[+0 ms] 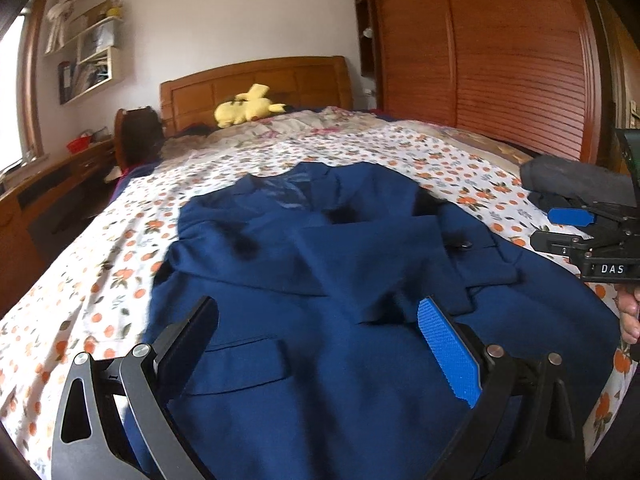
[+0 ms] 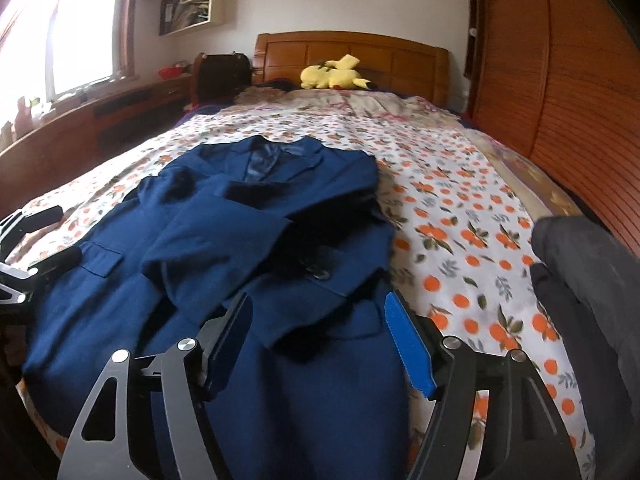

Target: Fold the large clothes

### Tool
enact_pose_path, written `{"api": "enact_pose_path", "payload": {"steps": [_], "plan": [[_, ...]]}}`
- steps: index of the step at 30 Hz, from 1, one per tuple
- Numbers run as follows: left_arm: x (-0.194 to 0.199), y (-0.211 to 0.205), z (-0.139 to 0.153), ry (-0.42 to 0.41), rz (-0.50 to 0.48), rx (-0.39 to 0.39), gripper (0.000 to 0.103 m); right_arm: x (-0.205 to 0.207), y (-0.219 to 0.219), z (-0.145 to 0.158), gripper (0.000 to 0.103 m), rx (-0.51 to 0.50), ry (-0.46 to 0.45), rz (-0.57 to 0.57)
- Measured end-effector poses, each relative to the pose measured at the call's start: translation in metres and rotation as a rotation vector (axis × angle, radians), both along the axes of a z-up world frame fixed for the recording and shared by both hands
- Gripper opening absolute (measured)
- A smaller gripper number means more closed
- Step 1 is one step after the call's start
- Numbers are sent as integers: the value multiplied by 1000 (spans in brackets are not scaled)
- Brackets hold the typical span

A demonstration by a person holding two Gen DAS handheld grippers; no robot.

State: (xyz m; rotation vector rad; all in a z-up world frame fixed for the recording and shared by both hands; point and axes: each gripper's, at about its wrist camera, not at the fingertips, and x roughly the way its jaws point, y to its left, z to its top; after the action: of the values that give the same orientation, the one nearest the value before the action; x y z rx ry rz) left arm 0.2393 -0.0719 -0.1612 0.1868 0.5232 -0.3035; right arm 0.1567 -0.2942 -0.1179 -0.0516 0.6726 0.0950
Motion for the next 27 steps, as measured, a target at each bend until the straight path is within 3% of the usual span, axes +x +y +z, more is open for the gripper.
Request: {"api": "enact_pose_path", "payload": {"steps": [5, 12, 23, 25, 27], "plan": [[6, -42, -1, 11, -52, 49, 100, -7, -14, -3, 66, 9, 2, 8], [33, -98, 0, 74, -108, 77, 85, -17, -33, -5, 66, 43, 7, 21], [105, -167, -18, 185, -70, 127, 68, -33, -53, -4, 66, 73, -2, 37], [115, -173, -25, 201, -59, 146, 64, -34, -56, -4, 66, 75, -2, 33], [125, -177, -33, 222, -46, 170, 49, -35, -58, -3, 66, 79, -5, 31]]}}
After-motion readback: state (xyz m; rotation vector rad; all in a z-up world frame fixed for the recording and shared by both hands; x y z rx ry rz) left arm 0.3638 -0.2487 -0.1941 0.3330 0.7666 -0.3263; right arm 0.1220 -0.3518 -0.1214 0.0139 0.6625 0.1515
